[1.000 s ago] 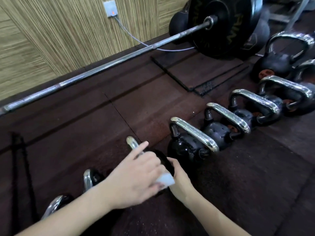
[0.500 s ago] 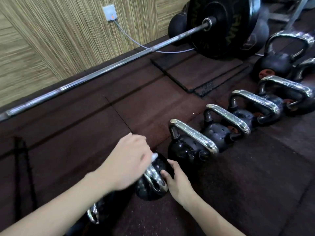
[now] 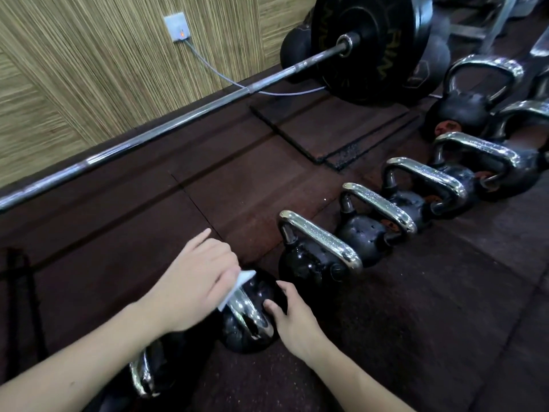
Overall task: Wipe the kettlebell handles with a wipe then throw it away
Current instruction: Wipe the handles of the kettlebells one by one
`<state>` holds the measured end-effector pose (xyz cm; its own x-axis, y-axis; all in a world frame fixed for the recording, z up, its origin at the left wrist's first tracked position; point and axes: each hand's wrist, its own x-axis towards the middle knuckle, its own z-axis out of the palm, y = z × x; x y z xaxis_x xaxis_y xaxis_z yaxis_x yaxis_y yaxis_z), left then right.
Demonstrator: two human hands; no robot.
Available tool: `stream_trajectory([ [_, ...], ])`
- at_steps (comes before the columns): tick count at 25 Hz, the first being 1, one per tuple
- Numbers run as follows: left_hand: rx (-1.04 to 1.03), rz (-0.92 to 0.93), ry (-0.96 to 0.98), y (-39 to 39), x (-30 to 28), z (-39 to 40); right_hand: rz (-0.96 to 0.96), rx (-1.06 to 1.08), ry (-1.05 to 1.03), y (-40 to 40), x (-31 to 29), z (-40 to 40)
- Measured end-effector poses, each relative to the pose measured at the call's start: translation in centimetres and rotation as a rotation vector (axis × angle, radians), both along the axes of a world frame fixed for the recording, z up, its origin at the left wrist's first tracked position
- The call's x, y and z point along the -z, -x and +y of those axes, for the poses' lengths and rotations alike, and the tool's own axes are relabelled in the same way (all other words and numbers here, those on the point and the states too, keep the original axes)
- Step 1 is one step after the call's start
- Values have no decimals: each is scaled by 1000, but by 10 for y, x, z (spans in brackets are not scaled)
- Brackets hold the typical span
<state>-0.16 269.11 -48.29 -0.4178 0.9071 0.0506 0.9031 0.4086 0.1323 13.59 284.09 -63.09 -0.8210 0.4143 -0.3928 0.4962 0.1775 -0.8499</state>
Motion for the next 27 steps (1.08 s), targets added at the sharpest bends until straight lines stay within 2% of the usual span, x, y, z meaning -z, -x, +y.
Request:
stream_trajectory([
  [5,-344,-509,-140,21,-1,8,-25,-23,45,0,-10,7],
  [6,-400,-578,-162,19,-2,10,-30,-39,20,-4,-13,11],
  [8,-436,-592,-194,20,0,13,-52,-79,-48,-18,-16,25],
  [11,-473,-512,-189,36,-3,24,-43,19,-129,-43,-14,65],
  [14,-520,-432,-352,50,-19,54,-4,171,-193,-56,-13,111],
  [16,-428,-320,-441,52,-28,85,4,176,-145,-53,-12,133],
  [17,-349,-248,-412,48,-31,102,-7,140,-118,-47,-12,138],
  [19,-180,-95,-202,30,-28,137,-31,98,-65,-33,-3,139],
  [21,11,96,19,6,-4,165,-36,138,-31,-24,11,134],
  [22,104,170,62,-6,11,172,-45,155,-54,-22,16,131],
  [24,222,254,49,-29,39,178,-32,169,-74,-22,18,128],
  [27,293,373,19,-66,59,185,-72,158,-95,-23,22,130],
])
